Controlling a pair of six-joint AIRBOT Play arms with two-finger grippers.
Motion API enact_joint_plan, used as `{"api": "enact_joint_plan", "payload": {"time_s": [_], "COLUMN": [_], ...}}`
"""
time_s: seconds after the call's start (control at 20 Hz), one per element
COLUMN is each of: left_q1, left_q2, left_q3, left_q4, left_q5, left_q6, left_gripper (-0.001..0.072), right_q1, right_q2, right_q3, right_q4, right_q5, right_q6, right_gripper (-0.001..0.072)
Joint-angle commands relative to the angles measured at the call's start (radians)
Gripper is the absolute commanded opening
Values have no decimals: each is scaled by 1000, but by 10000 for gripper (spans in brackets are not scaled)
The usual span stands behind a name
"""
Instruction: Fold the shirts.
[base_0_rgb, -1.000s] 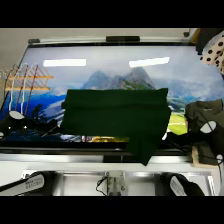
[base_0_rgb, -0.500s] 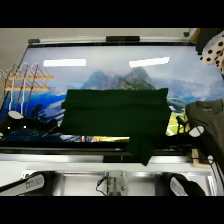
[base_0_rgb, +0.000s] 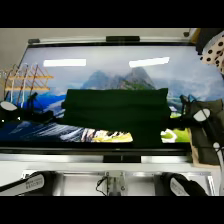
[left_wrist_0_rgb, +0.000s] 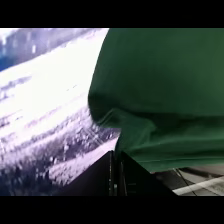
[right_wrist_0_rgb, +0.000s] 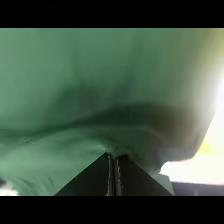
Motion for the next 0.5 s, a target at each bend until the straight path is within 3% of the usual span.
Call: {"api": "enact_joint_plan", "payload": {"time_s": [0.0, 0.25, 0.45], "left_q1": [-20, -62, -102], "left_q2": [-47, -323, -546], "left_q3": [172, 536, 754], "left_q4": [1, 1, 1], "left_q5": [9, 12, -47], "left_q6": [-10, -184, -267], "left_gripper": [32, 34, 34], "right_q1": [4, 4, 40], "right_q2": [-92, -399, -564], "right_q3": [206, 498, 644], "right_q4": [-21, 35, 40], "right_q5": [-41, -87, -143], "right_q6": [18, 55, 66], "right_gripper": [69, 69, 70]}}
